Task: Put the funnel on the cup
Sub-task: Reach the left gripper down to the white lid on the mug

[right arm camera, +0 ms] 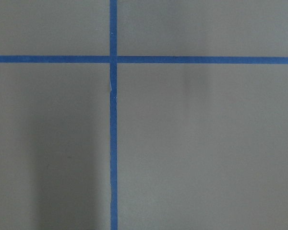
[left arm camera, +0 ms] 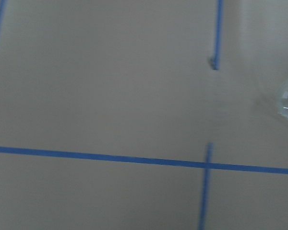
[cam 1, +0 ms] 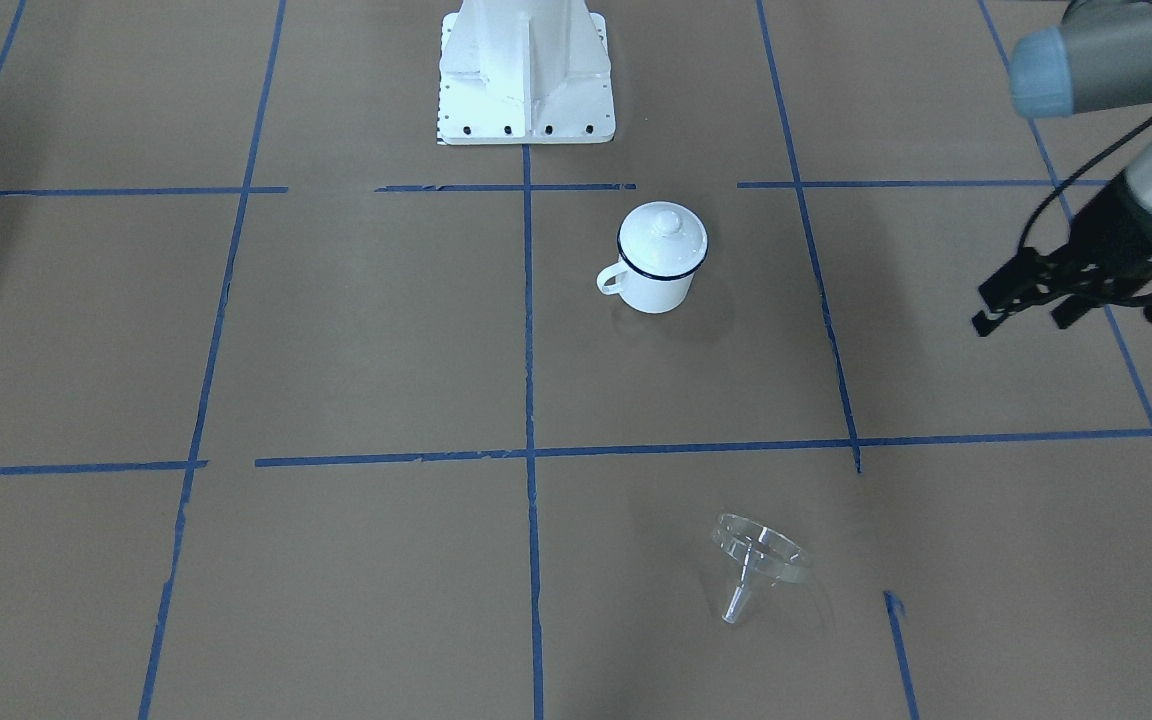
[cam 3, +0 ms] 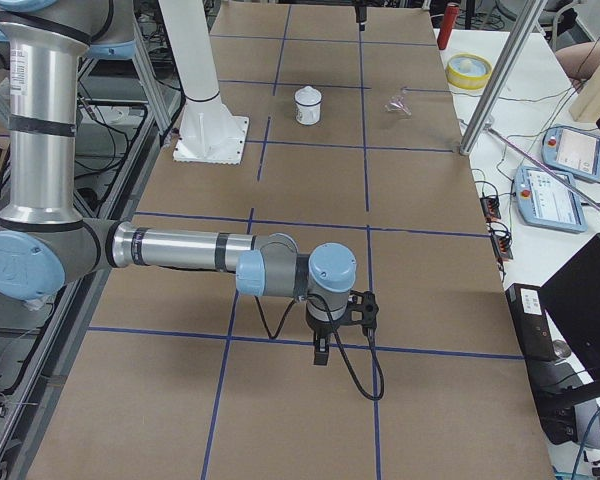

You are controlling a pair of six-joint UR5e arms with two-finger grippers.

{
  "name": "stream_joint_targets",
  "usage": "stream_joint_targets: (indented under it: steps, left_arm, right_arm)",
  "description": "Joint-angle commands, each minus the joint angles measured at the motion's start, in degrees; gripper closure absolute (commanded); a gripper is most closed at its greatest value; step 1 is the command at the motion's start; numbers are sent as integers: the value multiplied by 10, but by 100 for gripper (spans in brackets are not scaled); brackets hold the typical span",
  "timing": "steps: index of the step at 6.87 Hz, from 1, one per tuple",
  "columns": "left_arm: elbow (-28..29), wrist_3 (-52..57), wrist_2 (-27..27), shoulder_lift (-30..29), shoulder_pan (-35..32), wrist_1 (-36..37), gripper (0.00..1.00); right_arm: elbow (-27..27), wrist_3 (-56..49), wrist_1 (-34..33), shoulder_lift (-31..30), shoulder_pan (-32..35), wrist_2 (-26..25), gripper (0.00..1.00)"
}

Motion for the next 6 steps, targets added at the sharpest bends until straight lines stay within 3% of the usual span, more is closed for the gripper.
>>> stream_joint_targets:
  steps: [1, 3, 6]
  left_arm:
    - [-21, -174, 44, -50, 122, 3, 1]
    - [-33, -188, 74, -131, 186, 142, 2]
    - [-41, -245, 106, -141, 258, 148, 7]
  right_arm:
    - [0, 0, 0, 0, 0, 0, 0]
    - [0, 0, 0, 0, 0, 0, 0]
    - [0, 0, 0, 0, 0, 0, 0]
